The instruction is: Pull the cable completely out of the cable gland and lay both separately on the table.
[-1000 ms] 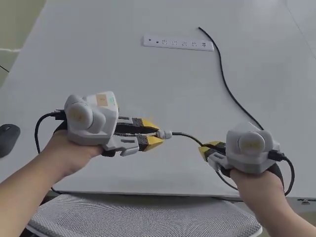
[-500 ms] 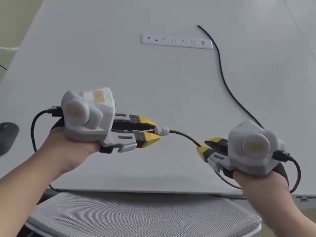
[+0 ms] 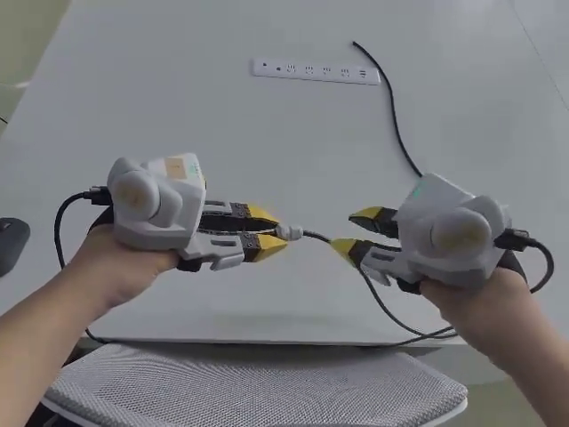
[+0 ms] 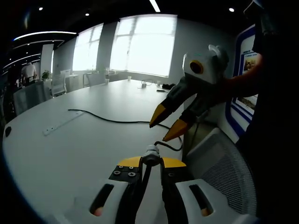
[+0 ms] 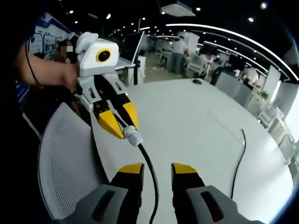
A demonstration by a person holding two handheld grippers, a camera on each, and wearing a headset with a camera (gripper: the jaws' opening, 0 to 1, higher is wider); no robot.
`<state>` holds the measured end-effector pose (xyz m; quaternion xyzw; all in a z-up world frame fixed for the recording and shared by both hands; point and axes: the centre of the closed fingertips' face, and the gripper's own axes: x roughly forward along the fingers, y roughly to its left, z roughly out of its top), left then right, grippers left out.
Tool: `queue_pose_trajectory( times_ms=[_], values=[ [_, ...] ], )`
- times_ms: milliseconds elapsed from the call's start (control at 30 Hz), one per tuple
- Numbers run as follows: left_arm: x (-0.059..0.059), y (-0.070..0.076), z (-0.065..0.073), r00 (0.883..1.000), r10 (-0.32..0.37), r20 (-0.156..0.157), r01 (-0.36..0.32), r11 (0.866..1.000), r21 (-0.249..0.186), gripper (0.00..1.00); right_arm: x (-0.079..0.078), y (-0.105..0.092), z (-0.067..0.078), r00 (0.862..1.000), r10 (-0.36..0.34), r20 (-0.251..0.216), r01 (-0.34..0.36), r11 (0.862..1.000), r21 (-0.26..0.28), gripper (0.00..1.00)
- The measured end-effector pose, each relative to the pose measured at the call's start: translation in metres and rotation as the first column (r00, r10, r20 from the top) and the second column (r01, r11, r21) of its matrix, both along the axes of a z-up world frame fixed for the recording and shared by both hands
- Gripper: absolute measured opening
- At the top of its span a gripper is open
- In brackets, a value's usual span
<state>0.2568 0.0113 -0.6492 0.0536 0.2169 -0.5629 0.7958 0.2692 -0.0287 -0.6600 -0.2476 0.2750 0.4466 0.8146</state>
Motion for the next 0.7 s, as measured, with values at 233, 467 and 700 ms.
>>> queue_pose_trajectory(
  times_ms=[233,467,700],
  values=[
    [-0.001,-0.001,0.001,1.000,-0.001,-0.002,0.001,1.000,-0.001,0.15,-0.003,0.019,-0.006,0.997,0.074,0.035,-0.071,0.995,-0.067,0.13],
    [-0.001,-0.003,0.000,1.000,-0.003,-0.003,0.003,1.000,-0.003,0.15,-0.004,0.023,-0.011,0.993,0.105,0.044,-0.101,0.991,-0.093,0.05],
    [-0.002,-0.003,0.000,1.000,-0.001,-0.006,0.001,1.000,-0.003,0.15,-0.004,0.022,-0.012,0.996,0.082,0.036,-0.079,0.994,-0.076,0.01]
  ],
)
